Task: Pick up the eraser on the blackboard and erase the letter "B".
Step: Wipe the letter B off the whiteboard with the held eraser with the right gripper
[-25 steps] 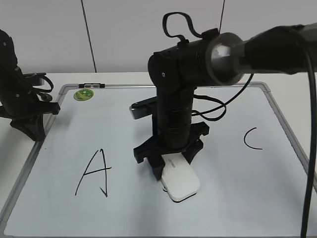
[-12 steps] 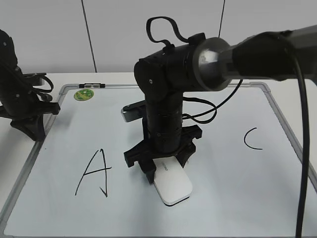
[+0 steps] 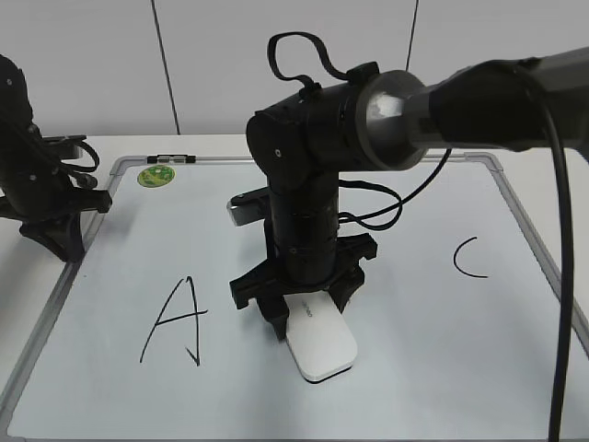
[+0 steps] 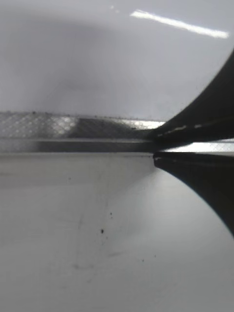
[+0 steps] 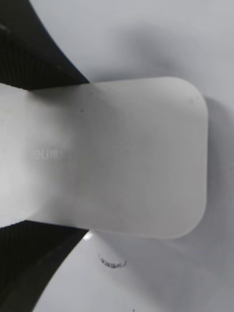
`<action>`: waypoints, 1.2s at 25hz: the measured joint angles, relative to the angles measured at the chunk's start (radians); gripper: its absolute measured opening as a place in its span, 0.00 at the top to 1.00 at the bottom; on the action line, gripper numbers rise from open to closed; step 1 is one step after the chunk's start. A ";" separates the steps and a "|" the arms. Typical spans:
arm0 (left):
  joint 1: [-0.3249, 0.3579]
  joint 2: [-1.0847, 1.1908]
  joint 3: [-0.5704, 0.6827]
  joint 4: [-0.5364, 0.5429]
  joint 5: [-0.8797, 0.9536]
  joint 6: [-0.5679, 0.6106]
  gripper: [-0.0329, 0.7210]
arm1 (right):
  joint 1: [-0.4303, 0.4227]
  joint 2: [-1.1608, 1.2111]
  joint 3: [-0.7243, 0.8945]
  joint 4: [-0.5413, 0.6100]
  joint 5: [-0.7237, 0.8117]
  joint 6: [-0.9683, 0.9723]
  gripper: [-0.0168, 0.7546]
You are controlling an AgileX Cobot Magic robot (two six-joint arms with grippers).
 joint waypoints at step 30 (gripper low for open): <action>0.000 0.000 -0.001 0.005 0.000 0.000 0.91 | -0.260 -0.052 0.015 -0.123 0.080 0.002 0.31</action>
